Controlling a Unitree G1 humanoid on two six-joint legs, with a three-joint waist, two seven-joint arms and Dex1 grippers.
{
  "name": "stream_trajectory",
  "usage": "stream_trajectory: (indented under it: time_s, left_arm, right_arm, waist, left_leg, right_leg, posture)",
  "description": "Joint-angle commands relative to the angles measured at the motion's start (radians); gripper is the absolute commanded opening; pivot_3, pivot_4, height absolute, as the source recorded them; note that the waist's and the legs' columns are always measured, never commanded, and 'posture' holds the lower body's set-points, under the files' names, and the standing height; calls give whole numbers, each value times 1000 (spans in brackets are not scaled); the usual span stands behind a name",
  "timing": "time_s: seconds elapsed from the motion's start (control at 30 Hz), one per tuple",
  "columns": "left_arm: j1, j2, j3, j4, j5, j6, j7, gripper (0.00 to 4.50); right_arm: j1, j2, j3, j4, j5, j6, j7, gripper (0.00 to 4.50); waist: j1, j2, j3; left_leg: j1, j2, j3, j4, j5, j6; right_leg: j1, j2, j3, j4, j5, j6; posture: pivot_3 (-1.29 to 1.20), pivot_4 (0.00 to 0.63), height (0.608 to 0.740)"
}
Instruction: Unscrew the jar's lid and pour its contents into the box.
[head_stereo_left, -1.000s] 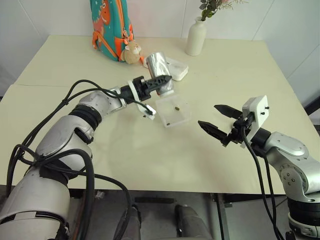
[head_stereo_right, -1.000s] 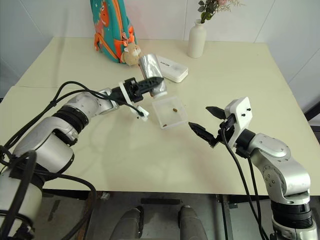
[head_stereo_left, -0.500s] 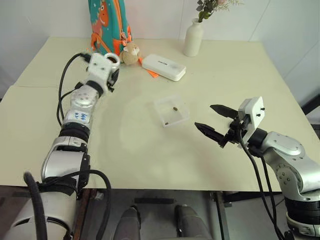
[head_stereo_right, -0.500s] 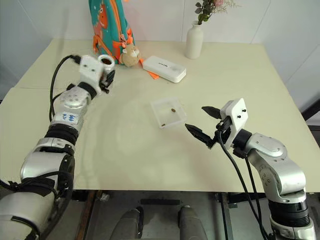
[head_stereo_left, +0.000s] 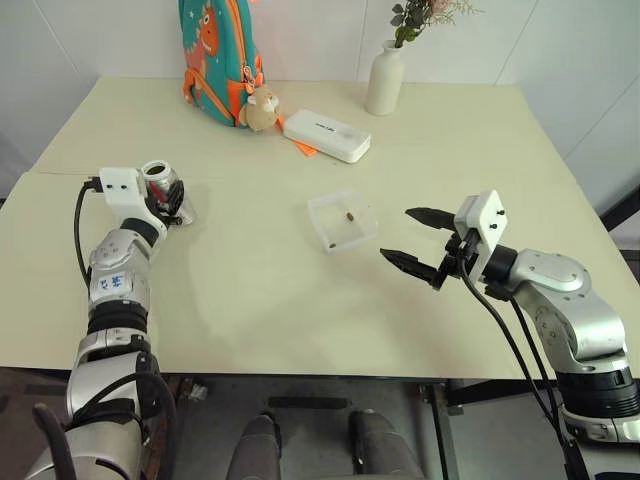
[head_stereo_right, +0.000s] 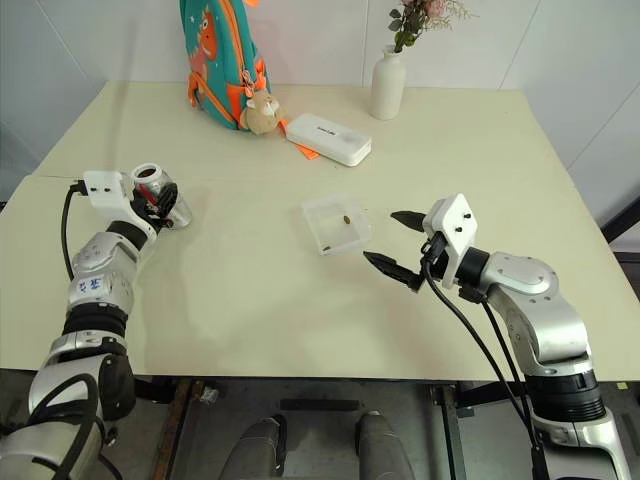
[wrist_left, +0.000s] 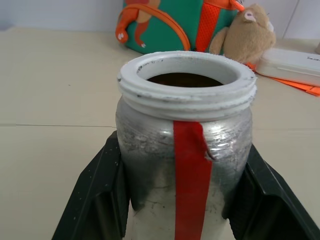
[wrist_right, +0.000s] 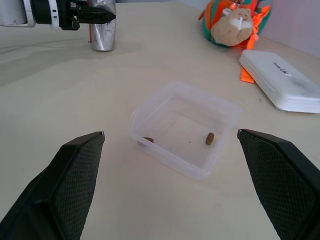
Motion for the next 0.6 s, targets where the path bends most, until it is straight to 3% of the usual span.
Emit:
stream_trajectory:
  time_s: [0.03, 0.1, 0.17, 0.37, 0.6]
  left_arm:
    - [33, 8, 20, -69, -22, 3, -6, 2029]
    - [59, 7, 25, -101, -29, 12, -11, 2029]
    - [86, 8, 29, -139, -37, 32, -14, 2786]
    - [178, 17, 20, -301, -37, 105, -16, 4472]
    - [413, 87, 29, -684, -59, 270, -78, 4472]
  right_arm:
    - [-24, 4, 1, 33, -18, -48, 23, 4482]
    - [-27, 5, 4, 52, -30, -62, 31, 4482]
    - [-29, 8, 1, 64, -34, -69, 36, 4500]
    - [-16, 7, -10, 67, -32, -79, 45, 4500]
    - [-5, -2, -27, 47, -18, -73, 56, 4500]
  waist:
    - [0, 0, 0]
    - [0, 0, 0]
    - [-1, 0, 0]
    - [-4, 0, 0]
    - [-11, 0, 0]
  left_leg:
    - [0, 0, 0, 0, 0, 0]
    - [0, 0, 0, 0, 0, 0]
    - [0, 0, 0, 0, 0, 0]
    - [0, 0, 0, 0, 0, 0]
    - [0, 0, 0, -1, 1, 0]
  right_leg:
    - [0, 0, 0, 0, 0, 0]
    - [0, 0, 0, 0, 0, 0]
    - [0, 0, 0, 0, 0, 0]
    - [0, 0, 0, 0, 1, 0]
    - [0, 0, 1, -1, 1, 0]
  posture:
    - [0, 150, 740]
    - [0, 150, 740]
    - [0, 150, 740]
    - [0, 150, 740]
    - [0, 150, 740]
